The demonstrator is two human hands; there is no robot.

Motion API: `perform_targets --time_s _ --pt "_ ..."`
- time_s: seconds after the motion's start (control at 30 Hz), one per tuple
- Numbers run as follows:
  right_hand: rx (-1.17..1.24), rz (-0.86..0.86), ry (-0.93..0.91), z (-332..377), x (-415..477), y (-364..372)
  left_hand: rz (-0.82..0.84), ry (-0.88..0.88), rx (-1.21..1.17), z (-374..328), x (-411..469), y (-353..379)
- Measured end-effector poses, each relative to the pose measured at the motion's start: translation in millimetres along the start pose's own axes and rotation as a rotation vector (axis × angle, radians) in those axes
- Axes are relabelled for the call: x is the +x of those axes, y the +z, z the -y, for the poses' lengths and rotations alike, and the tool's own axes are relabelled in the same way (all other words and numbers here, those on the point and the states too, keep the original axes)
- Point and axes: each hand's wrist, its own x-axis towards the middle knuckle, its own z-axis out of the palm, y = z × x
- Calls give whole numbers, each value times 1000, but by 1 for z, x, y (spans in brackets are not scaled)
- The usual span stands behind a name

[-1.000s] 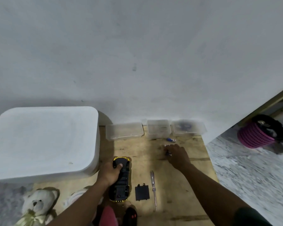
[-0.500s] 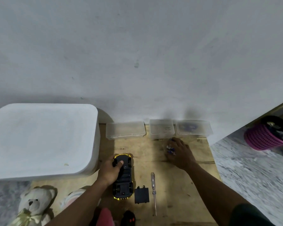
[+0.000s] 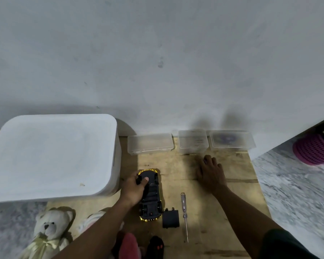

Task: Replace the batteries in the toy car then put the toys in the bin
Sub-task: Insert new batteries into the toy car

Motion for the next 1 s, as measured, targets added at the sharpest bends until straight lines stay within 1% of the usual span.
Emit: perform_targets --time_s 0.13,0.47,0.63,0.77,0.83,0.9,0.97,1.0 --pt "14 -2 -3 5 -4 -2 -21 -7 4 5 4 -1" --pt "46 -14 13 13 -8 -3 -10 -16 -73 16 9 -3" --pt "144 -17 -5 15 -9 -3 19 -28 -78 18 9 -5" --pt "244 -3 30 18 -6 -4 18 -41 -108 16 8 -4" --pt "362 13 82 20 -3 -4 16 -39 -139 13 8 -3" --pt "543 -12 188 26 -2 -5 23 -29 -168 9 5 -4" --pt "797 -47 338 39 -6 -18 33 -1 -208 1 0 -5" --pt "981 -41 414 47 -10 -28 38 15 -233 -3 -2 -5"
